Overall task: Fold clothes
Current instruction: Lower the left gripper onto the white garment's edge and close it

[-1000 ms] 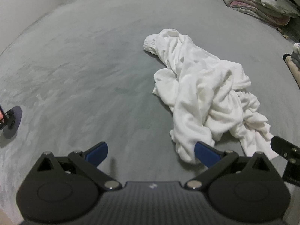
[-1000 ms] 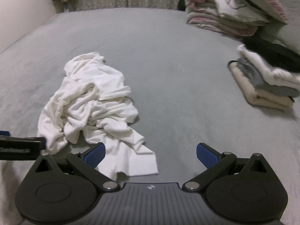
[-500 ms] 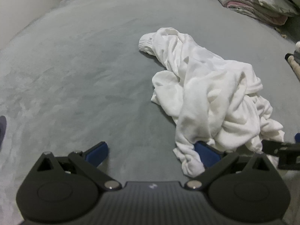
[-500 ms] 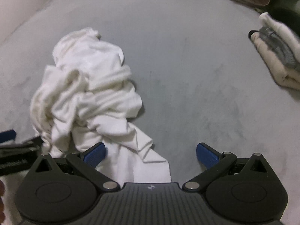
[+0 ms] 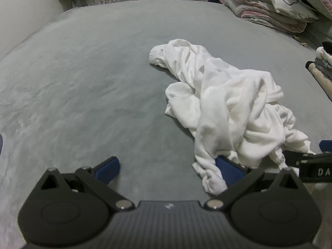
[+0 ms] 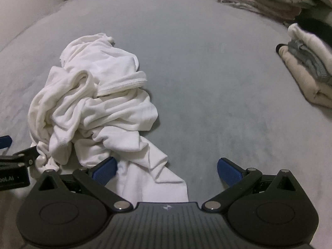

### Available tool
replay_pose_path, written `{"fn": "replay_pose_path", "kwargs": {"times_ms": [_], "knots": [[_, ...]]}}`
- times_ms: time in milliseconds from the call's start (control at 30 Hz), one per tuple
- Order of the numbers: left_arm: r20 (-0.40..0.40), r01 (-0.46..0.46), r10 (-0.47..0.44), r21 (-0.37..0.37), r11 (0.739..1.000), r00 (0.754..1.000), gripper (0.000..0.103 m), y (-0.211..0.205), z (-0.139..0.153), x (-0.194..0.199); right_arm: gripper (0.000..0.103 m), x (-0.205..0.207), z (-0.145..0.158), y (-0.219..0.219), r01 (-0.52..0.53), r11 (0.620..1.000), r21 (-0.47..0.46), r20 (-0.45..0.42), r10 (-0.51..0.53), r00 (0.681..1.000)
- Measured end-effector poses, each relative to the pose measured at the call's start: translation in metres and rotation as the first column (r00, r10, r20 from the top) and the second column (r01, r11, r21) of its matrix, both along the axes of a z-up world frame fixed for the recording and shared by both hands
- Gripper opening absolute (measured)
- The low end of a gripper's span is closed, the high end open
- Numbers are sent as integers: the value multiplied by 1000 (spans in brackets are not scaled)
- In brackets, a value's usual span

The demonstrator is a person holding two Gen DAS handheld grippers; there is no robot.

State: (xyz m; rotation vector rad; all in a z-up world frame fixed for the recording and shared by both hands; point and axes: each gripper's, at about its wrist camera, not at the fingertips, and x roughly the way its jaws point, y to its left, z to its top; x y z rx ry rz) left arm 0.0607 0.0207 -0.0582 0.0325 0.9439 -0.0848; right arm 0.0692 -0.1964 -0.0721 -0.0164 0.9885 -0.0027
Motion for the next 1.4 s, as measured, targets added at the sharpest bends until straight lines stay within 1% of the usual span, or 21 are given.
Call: {"fn": "replay_pose_path", "kwargs": {"times_ms": [133, 233, 333, 400, 467, 500, 633, 700, 767, 800, 867, 900, 967, 1000, 1067, 1100, 1167, 1300, 1400], "knots": [[-39, -2, 1, -38, 999, 999, 103, 4, 8, 3, 103, 2, 5, -1, -1, 1000, 10, -6, 1, 1000], [-13, -7, 6, -96, 995, 1000, 103, 10, 15, 2, 103, 3, 10, -4, -4, 999, 38, -24, 5, 1000], [17, 13, -10, -172, 985, 1000, 101, 13, 23, 0, 103, 0, 16, -10, 10, 994, 107, -23, -7, 1000], [47, 10, 0, -207, 978, 999, 95, 16, 27, -2, 103, -1, 18, -12, 11, 991, 135, -21, -9, 1000], [70, 11, 5, -223, 975, 998, 88, 16, 29, -2, 101, -2, 20, -12, 12, 989, 146, -11, -11, 1000], [73, 14, 2, -225, 974, 997, 87, 15, 29, -1, 99, -2, 21, -12, 13, 989, 149, -5, -13, 1000], [74, 34, -17, -229, 973, 997, 76, 12, 26, 0, 92, -4, 25, -11, 11, 988, 156, 19, -15, 1000], [77, 46, -30, -228, 973, 997, 73, 10, 25, 0, 92, -5, 26, -9, 9, 988, 152, 31, -14, 999], [75, 58, -41, -231, 971, 996, 66, 9, 24, 0, 90, -8, 28, -10, 6, 989, 150, 40, -12, 999], [72, 62, -46, -235, 970, 996, 65, 8, 24, 0, 90, -9, 28, -9, 5, 989, 150, 43, -11, 999], [65, 70, -56, -243, 967, 996, 55, 8, 24, 0, 90, -9, 28, -9, 2, 989, 151, 45, -9, 999], [61, 74, -61, -249, 966, 996, 53, 8, 23, 0, 89, -9, 28, -9, 1, 989, 151, 45, -8, 999], [53, 78, -67, -254, 964, 996, 46, 7, 23, 0, 89, -8, 28, -8, 0, 989, 150, 45, -7, 999], [53, 82, -70, -253, 964, 996, 44, 7, 23, 0, 89, -9, 27, -8, 0, 989, 150, 44, -7, 999], [54, 93, -81, -256, 962, 995, 31, 6, 24, -1, 89, -9, 27, -9, 2, 989, 149, 43, -8, 999], [52, 96, -85, -258, 961, 995, 28, 5, 24, -2, 89, -9, 27, -9, 2, 989, 148, 43, -9, 999], [50, 102, -92, -261, 960, 995, 18, 5, 25, -3, 89, -9, 27, -9, 3, 989, 145, 47, -10, 999], [56, 114, -103, -253, 961, 993, 12, 5, 27, -5, 89, -10, 28, -9, 3, 990, 138, 53, -10, 999], [64, 112, -99, -250, 962, 993, 10, 7, 30, -7, 89, -10, 27, -9, 3, 991, 135, 53, -10, 999]]}}
